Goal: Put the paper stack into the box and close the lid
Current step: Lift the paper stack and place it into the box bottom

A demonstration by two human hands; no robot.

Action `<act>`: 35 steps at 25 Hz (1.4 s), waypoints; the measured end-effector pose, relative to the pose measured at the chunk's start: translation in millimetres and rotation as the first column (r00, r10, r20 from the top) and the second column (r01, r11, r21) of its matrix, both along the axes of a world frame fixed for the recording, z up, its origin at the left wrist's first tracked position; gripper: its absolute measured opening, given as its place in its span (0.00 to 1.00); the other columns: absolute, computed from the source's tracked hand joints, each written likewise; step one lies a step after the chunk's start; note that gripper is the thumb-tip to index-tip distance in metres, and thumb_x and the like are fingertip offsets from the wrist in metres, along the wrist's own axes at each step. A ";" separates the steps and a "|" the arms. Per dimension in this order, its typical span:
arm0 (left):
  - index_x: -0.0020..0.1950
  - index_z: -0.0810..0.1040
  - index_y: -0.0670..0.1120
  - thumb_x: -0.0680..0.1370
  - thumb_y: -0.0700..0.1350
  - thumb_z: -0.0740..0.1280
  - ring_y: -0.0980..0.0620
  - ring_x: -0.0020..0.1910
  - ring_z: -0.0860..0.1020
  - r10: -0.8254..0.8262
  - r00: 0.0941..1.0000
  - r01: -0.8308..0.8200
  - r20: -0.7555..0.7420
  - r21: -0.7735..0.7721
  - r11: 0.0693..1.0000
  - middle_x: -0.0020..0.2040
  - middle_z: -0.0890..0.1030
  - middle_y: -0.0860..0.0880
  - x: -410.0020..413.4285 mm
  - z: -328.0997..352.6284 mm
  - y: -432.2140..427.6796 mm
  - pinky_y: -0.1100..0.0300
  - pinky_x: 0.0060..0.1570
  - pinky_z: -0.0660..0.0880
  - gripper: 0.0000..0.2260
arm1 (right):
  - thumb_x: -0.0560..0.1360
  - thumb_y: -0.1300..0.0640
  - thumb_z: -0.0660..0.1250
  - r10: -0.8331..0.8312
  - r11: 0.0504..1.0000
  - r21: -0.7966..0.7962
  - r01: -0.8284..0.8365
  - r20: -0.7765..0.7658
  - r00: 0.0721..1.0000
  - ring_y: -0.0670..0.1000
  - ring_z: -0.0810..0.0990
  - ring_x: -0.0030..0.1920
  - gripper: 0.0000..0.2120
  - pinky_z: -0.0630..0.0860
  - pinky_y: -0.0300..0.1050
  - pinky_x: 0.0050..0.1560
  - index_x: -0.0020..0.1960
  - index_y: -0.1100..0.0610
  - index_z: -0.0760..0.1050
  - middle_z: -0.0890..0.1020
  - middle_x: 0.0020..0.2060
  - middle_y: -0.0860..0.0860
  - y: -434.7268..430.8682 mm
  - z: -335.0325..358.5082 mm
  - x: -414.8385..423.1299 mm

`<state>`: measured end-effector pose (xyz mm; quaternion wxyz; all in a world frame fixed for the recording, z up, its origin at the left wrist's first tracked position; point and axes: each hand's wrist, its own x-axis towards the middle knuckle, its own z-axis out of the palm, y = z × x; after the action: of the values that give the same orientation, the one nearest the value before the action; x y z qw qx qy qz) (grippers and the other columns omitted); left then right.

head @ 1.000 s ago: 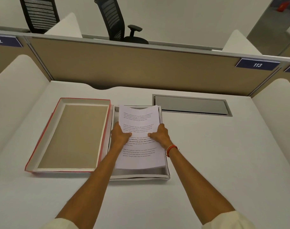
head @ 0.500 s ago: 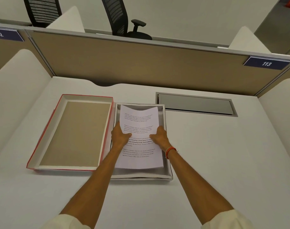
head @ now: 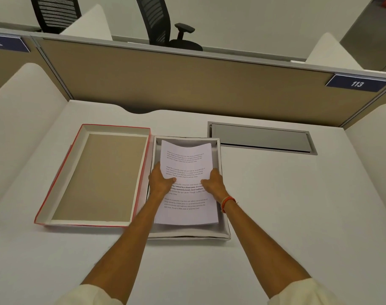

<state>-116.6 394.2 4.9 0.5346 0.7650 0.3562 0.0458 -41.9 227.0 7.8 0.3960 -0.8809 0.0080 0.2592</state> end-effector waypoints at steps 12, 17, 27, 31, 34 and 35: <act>0.70 0.70 0.43 0.72 0.34 0.75 0.40 0.64 0.78 -0.023 0.999 0.022 -0.028 -0.026 0.999 0.66 0.78 0.41 -4.3 -2.3 2.5 0.45 0.59 0.77 0.28 | 0.77 0.66 0.64 -0.016 0.999 -0.041 0.015 -0.034 0.999 0.59 0.79 0.57 0.17 0.76 0.42 0.50 0.64 0.67 0.65 0.76 0.60 0.62 0.3 0.9 -1.8; 0.68 0.72 0.41 0.71 0.32 0.74 0.40 0.62 0.79 -0.036 0.998 0.034 -0.049 -0.037 0.999 0.65 0.79 0.40 -7.9 -4.9 6.8 0.46 0.57 0.79 0.27 | 0.75 0.67 0.66 -0.041 0.998 -0.045 0.041 0.020 0.999 0.63 0.82 0.53 0.07 0.80 0.53 0.53 0.52 0.69 0.75 0.81 0.55 0.66 -1.7 0.5 -3.6; 0.70 0.69 0.41 0.72 0.36 0.75 0.40 0.65 0.76 -0.069 0.994 0.072 -0.084 0.027 0.997 0.67 0.77 0.40 -9.8 -4.7 6.4 0.45 0.63 0.76 0.29 | 0.72 0.68 0.71 -0.108 0.986 -0.121 0.116 0.071 0.992 0.61 0.83 0.52 0.05 0.79 0.44 0.46 0.46 0.65 0.77 0.82 0.53 0.63 -1.3 7.2 -5.1; 0.69 0.68 0.40 0.71 0.37 0.76 0.40 0.66 0.75 -0.111 0.986 0.118 -0.121 0.052 0.992 0.67 0.76 0.40 -10.4 -3.9 7.8 0.46 0.64 0.75 0.29 | 0.71 0.69 0.71 -0.108 0.984 -0.139 0.112 0.038 0.993 0.59 0.82 0.50 0.20 0.76 0.40 0.44 0.32 0.55 0.63 0.82 0.52 0.62 -5.4 14.3 -3.1; 0.70 0.66 0.38 0.71 0.37 0.76 0.39 0.67 0.75 -0.120 0.984 0.125 -0.130 0.033 0.992 0.68 0.76 0.40 -10.3 -3.1 9.6 0.43 0.66 0.74 0.31 | 0.70 0.70 0.72 -0.133 0.986 -0.103 0.133 0.004 0.991 0.60 0.81 0.52 0.14 0.78 0.44 0.47 0.37 0.60 0.67 0.79 0.48 0.62 -11.2 12.6 0.0; 0.71 0.65 0.37 0.71 0.37 0.76 0.39 0.68 0.75 -0.115 0.985 0.118 -0.129 0.017 0.993 0.69 0.75 0.40 -10.4 -2.8 10.7 0.42 0.66 0.74 0.32 | 0.70 0.70 0.72 -0.142 0.987 -0.077 0.140 -0.009 0.990 0.61 0.81 0.51 0.14 0.78 0.44 0.47 0.37 0.60 0.67 0.78 0.47 0.61 -12.4 12.6 0.3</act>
<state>-126.9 404.9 2.2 0.5028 0.7925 0.3437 -0.0304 -41.6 214.5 20.4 0.3795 -0.8906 0.0830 0.2365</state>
